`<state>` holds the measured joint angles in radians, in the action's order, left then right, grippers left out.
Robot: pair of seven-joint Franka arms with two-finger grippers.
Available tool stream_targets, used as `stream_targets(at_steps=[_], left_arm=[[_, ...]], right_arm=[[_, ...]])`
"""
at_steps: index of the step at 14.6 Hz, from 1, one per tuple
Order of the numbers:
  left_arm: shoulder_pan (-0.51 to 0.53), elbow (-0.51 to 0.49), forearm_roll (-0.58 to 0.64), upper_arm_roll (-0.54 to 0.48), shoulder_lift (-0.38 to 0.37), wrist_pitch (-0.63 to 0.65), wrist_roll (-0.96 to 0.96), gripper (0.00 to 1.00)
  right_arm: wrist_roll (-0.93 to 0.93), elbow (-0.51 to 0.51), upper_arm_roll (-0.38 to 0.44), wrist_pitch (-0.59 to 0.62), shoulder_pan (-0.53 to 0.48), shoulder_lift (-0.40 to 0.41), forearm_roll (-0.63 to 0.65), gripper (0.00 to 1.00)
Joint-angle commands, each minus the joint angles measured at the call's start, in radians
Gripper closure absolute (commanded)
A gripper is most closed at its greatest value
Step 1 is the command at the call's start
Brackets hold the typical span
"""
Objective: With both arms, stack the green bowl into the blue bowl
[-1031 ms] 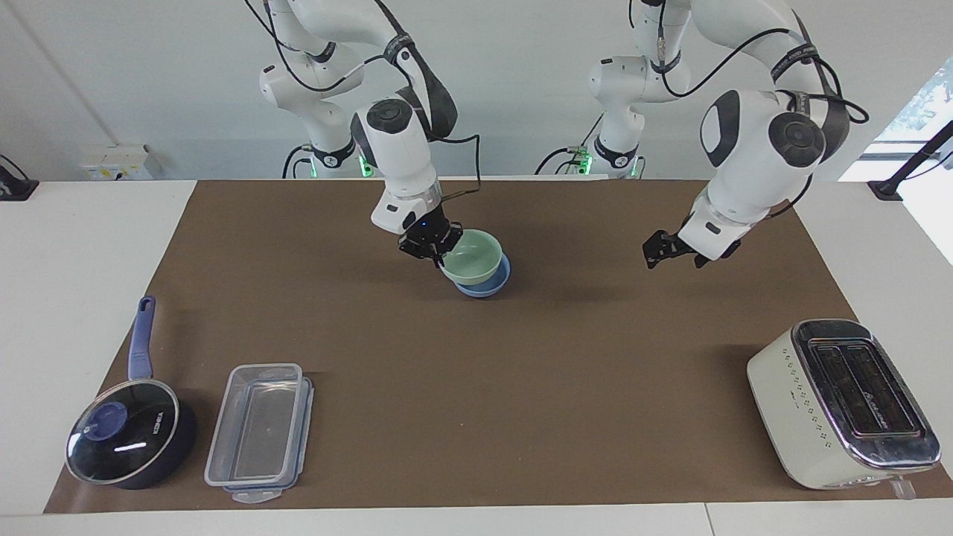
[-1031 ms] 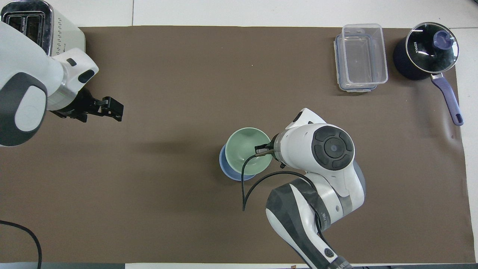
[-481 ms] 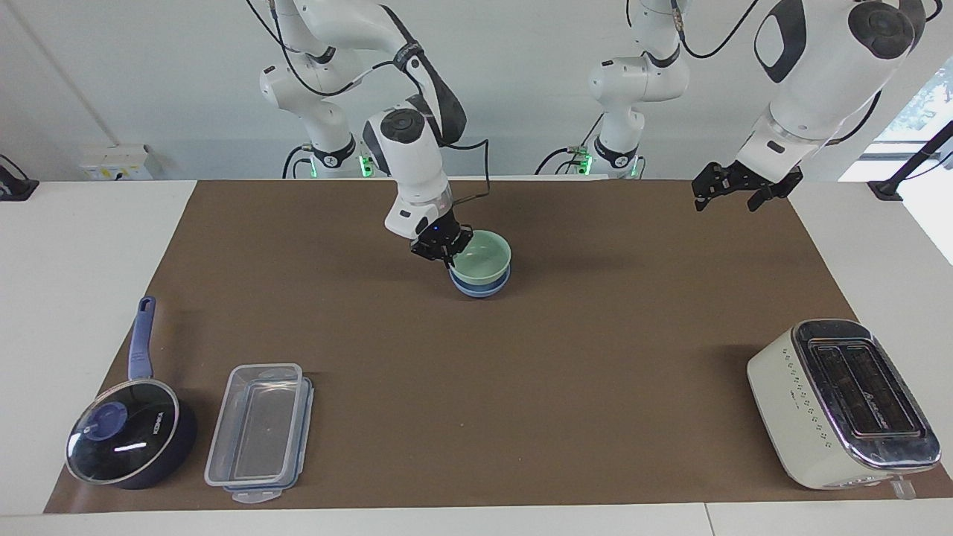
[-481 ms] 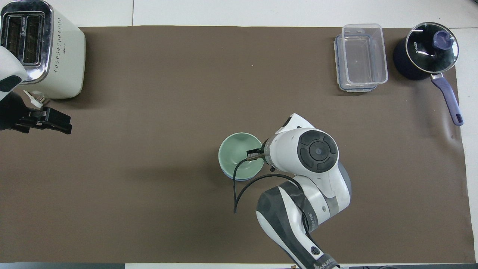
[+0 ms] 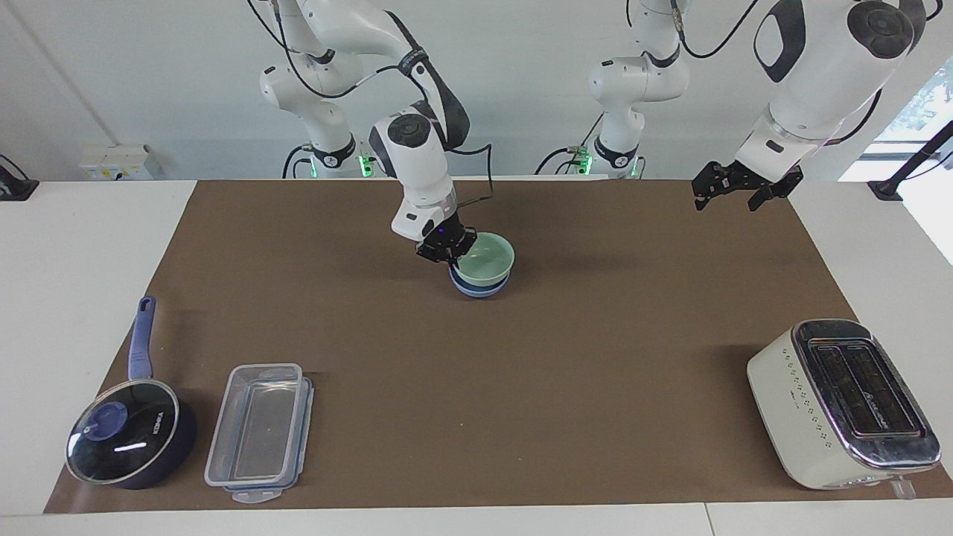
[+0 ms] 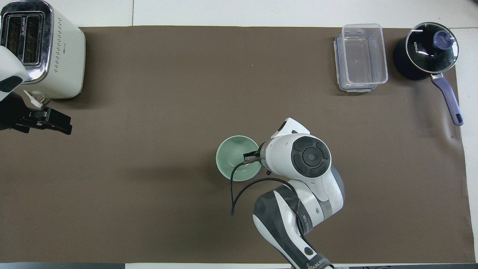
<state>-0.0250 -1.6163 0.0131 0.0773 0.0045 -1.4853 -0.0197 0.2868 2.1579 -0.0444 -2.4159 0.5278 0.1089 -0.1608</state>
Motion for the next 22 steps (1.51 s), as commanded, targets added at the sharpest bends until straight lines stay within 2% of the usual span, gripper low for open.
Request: stream_targets(at_steps=[1,2,4,6,10,12,14,16,18,22], left_arm=[[-0.001,0.004,0.025,0.004,0.002,0.007,-0.006,0.0],[-0.001,0.007,0.024,0.004,0.0,0.008,-0.003,0.0],[0.0,0.019,0.013,0.001,-0.004,0.02,-0.002,0.0],[-0.001,0.021,0.013,0.001,-0.018,0.023,-0.002,0.0],[0.013,0.021,0.013,-0.008,-0.021,0.031,-0.002,0.0],[0.11,0.023,0.004,0.091,-0.02,0.03,-0.002,0.0],[0.132,0.023,0.004,0.128,-0.018,0.033,-0.002,0.0],[0.097,0.029,0.004,0.098,-0.02,0.034,-0.002,0.0],[0.106,0.038,0.002,0.091,-0.021,0.042,-0.002,0.0],[0.102,0.05,0.008,0.09,-0.041,0.057,-0.002,0.0]], right_arm=[[0.008,0.013,0.003,-0.009,0.004,-0.009,-0.022,0.67],[0.005,0.013,0.005,-0.008,0.004,-0.012,-0.02,0.33],[0.003,0.01,0.005,0.007,-0.003,-0.018,-0.019,0.27],[0.002,0.004,0.008,0.05,-0.008,-0.037,-0.017,0.02],[0.002,0.003,0.009,0.181,-0.115,-0.144,-0.008,0.0],[0.003,0.003,0.011,0.294,-0.182,-0.199,-0.002,0.0],[0.002,0.003,0.011,0.345,-0.267,-0.238,0.012,0.0],[0.002,0.002,0.012,0.351,-0.324,-0.255,0.046,0.0],[-0.002,-0.015,0.014,0.353,-0.379,-0.259,0.092,0.0],[-0.027,-0.094,0.012,0.38,-0.463,-0.239,0.156,0.0]])
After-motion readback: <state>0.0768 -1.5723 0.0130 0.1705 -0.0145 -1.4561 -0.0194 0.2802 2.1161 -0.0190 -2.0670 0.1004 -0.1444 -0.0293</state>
